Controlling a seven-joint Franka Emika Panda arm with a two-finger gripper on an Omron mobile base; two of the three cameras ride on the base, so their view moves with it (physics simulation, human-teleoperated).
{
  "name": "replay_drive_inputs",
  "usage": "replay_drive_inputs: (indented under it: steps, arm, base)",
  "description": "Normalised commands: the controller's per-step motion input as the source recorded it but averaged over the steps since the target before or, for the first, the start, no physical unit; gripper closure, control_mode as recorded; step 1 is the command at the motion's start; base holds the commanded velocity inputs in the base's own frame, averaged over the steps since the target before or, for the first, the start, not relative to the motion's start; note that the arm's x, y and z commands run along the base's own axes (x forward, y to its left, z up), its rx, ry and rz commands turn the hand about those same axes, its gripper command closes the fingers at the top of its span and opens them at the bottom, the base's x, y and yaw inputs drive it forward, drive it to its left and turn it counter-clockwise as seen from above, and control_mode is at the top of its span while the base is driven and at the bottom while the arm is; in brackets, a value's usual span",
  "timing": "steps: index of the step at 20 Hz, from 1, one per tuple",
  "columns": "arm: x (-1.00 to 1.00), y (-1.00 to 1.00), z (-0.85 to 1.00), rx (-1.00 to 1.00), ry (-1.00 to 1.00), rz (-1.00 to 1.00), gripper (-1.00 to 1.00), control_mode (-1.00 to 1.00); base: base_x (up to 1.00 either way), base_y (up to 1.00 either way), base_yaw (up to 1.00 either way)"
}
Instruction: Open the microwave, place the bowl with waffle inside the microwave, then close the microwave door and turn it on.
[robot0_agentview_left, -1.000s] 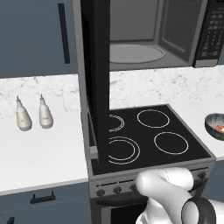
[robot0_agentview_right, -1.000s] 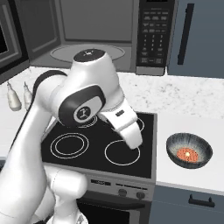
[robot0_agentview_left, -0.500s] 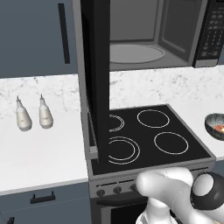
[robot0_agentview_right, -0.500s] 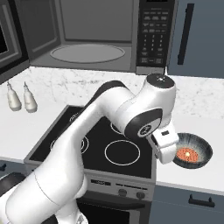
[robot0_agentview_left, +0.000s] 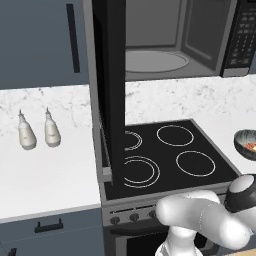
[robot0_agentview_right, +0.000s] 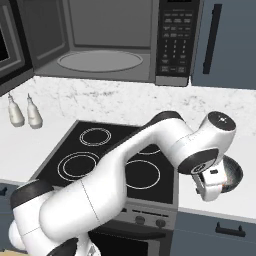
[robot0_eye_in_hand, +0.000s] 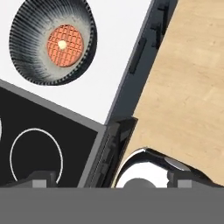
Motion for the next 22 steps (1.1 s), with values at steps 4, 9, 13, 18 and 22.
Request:
replay_drive_inputs:
  steps: [4, 9, 13, 18, 22]
  arm:
    - [0.29, -0.42, -0.61, 0.04, 0.0, -0.16, -1.0, -1.0]
    - [0.1, -0.36, -0.38, 0.06, 0.03, -0.11, -1.0, -1.0]
    - [0.61, 0.0, -0.25, 0.0, 0.0, -0.14, -1.0, -1.0]
    - [0.77, -0.06, -0.31, 0.0, 0.0, -0.02, -1.0, -1.0]
    - [0.59, -0.18, -0.4, 0.01, 0.0, -0.01, -1.0, -1.0]
  base:
    - [0.0, 0.0, 0.0]
    - [0.0, 0.0, 0.0]
    - [0.0, 0.0, 0.0]
    - [0.0, 0.0, 0.0]
    - [0.0, 0.0, 0.0]
